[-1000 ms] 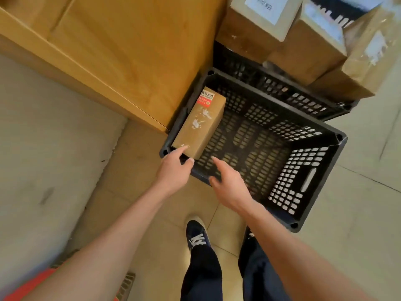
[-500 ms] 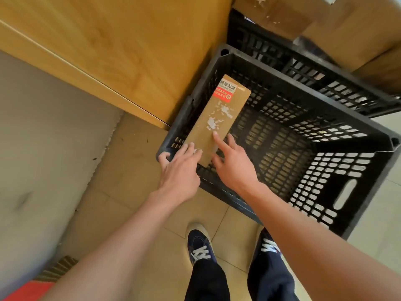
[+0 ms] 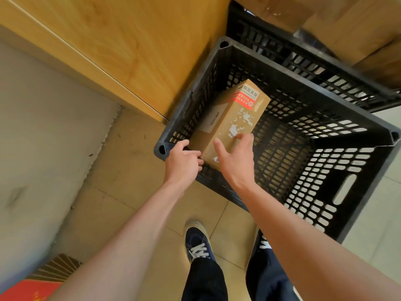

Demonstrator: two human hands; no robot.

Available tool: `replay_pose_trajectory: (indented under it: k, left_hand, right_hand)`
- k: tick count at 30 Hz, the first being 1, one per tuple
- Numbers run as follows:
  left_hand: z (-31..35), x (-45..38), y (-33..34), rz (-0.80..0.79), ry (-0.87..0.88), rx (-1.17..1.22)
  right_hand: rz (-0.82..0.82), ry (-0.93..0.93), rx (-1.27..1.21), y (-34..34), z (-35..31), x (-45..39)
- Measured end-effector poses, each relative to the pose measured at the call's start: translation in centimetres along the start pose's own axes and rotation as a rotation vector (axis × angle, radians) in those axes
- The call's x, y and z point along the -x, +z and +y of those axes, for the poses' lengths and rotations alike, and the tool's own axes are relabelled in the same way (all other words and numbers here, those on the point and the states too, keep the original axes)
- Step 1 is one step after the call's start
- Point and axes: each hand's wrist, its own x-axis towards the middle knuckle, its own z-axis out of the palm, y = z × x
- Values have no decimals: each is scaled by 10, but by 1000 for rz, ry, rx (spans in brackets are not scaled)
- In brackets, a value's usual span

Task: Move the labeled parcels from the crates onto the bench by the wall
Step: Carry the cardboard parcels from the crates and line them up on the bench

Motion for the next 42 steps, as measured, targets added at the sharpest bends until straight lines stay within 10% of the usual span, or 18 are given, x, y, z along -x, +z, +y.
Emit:
replay_pose_trajectory:
  k: [10, 23, 42]
  left_hand:
    - [-5, 23, -14, -64, 174, -52]
    - [92, 208, -88, -130, 190, -90]
    - [156, 515, -228, 345, 524, 113]
  right_hand:
    - [108, 157, -153, -16, 7, -3]
    - [26, -17, -407, -213, -103, 183]
    - [-321, -509, -400, -430, -243, 373]
